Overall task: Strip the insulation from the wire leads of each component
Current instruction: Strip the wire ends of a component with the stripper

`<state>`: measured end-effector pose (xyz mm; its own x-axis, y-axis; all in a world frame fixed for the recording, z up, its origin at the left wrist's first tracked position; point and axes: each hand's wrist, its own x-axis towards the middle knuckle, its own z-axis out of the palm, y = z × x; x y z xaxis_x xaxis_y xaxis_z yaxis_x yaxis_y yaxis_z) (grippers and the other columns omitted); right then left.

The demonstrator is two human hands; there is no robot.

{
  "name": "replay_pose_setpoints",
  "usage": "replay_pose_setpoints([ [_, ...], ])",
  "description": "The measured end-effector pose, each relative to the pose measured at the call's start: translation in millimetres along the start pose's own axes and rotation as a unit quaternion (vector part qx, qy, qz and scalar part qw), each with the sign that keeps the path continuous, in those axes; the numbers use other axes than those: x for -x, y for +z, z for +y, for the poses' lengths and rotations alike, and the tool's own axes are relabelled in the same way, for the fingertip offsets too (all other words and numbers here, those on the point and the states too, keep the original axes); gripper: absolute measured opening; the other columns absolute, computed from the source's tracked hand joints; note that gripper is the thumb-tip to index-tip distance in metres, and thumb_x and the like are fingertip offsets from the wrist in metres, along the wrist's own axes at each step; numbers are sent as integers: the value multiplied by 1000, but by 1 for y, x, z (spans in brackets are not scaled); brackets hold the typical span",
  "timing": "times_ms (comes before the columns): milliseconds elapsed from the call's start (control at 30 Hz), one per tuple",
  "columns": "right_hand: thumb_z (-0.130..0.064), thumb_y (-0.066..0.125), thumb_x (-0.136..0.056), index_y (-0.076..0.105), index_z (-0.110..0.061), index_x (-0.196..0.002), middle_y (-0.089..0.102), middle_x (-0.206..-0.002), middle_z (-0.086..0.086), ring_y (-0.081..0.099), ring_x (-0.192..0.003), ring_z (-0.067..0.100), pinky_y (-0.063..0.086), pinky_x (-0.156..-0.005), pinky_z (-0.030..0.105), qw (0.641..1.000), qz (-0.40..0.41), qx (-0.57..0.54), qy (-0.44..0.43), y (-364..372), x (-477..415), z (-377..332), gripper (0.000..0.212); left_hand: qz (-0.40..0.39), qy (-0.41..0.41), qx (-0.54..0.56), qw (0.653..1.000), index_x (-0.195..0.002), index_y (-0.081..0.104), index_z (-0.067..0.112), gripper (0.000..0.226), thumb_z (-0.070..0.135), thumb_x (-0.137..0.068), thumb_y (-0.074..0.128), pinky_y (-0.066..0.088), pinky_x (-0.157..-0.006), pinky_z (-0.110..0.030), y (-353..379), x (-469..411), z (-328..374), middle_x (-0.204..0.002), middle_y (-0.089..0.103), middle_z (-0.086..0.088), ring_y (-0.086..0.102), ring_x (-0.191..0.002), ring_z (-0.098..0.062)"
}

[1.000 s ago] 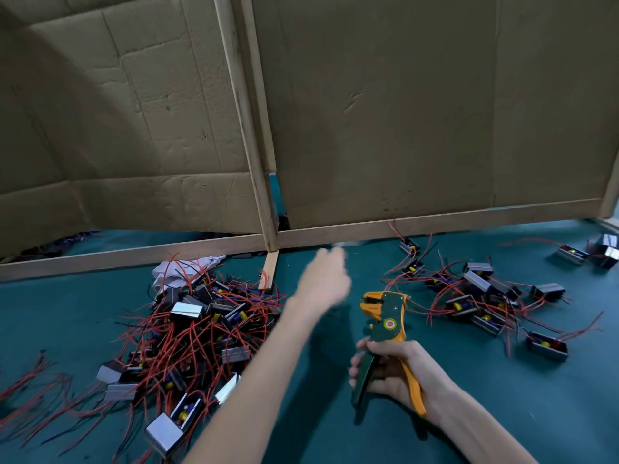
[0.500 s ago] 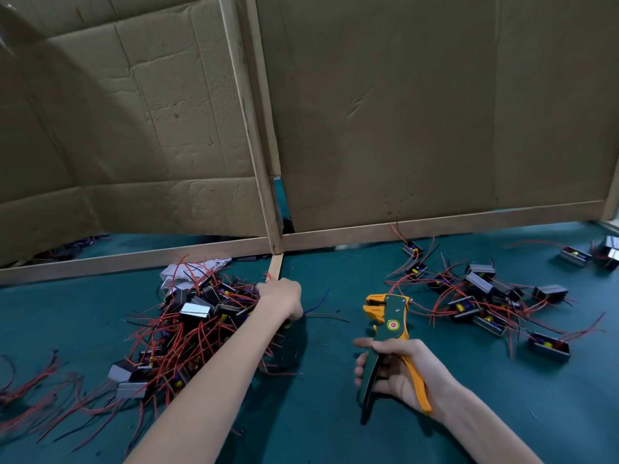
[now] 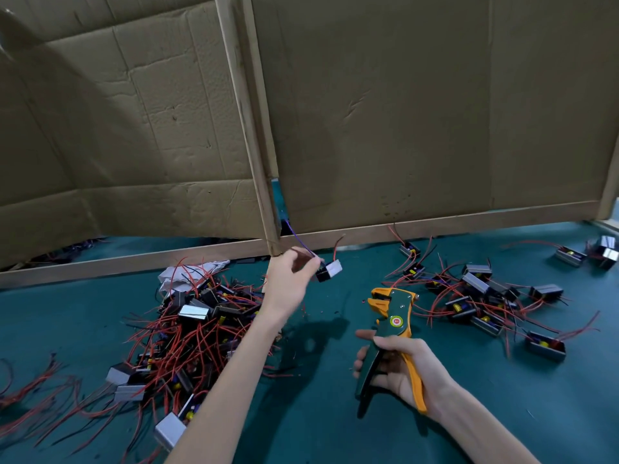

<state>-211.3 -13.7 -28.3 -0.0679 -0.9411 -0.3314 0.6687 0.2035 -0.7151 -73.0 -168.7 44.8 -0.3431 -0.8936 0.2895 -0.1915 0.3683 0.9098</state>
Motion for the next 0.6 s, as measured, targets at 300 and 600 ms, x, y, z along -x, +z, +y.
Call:
replay_pose_setpoints([
  [300, -6, 56, -76, 58, 11, -117, 61, -80, 25, 64, -72, 39, 57, -65, 48, 999, 18, -5, -50, -3, 0, -3, 44, -118, -67, 30, 990, -89, 40, 14, 14, 14, -103, 35, 52, -86, -36, 25, 43, -45, -109, 68, -2, 65, -96, -25],
  [600, -9, 58, -76, 58, 9, -116, 62, -81, 26, 64, -74, 39, 57, -66, 46, 996, 22, 14, -87, -8, 0, -8, 44, -168, -81, 36, 982, -85, 62, 7, 26, -10, -88, 43, 52, -79, -29, 23, 54, -56, -78, 69, -10, 68, -77, -20],
])
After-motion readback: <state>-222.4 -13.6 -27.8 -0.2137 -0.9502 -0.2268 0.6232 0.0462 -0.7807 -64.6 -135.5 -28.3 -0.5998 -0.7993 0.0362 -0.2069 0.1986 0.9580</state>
